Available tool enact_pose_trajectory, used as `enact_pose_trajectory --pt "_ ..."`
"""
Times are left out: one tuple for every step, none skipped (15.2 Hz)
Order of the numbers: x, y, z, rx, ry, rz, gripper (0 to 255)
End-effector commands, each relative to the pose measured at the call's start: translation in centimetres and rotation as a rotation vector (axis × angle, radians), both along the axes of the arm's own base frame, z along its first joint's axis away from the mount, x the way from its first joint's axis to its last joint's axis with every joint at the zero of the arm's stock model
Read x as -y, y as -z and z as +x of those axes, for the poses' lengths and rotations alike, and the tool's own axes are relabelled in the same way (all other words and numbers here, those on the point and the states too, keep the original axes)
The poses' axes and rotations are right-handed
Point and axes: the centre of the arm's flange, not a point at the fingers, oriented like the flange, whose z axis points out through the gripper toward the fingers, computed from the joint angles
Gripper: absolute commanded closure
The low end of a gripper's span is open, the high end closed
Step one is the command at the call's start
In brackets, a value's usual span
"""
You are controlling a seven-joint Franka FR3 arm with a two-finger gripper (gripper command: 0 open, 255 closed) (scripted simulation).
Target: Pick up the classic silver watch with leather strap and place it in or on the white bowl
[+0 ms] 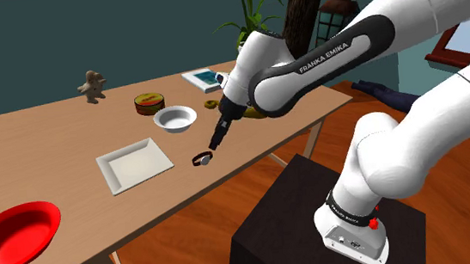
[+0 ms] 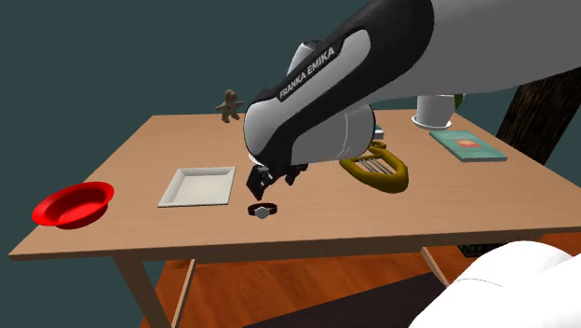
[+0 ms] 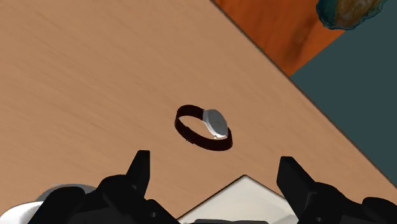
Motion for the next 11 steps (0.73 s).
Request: enact_pose_trajectory --pt "-1.6 1.8 0.5 0.048 -0.047 0.006 0" --pt "-2.4 2.6 0.8 0.069 -0.071 0.009 0" --pt "-3.2 3.5 1.1 0.09 -0.094 0.012 0" --pt "-3.9 4.2 1.3 0.105 -0.112 0.014 0" --pt "-4.0 4.6 1.5 0.105 -0.112 0.014 0" --pt "-4.1 5.1 1.7 0.105 -0.112 0.014 0" --pt "-4.2 5.6 1.9 0.105 -0.112 0.014 0" --pt "-4.4 6.0 2.1 0.105 -0.112 0.014 0" --pt "-4.5 6.5 2.3 0.105 -0.112 0.014 0" --pt "-4.6 7.0 2.5 0.105 -0.112 0.014 0" --pt "-4.8 7.5 2.7 0.105 -0.112 0.014 0"
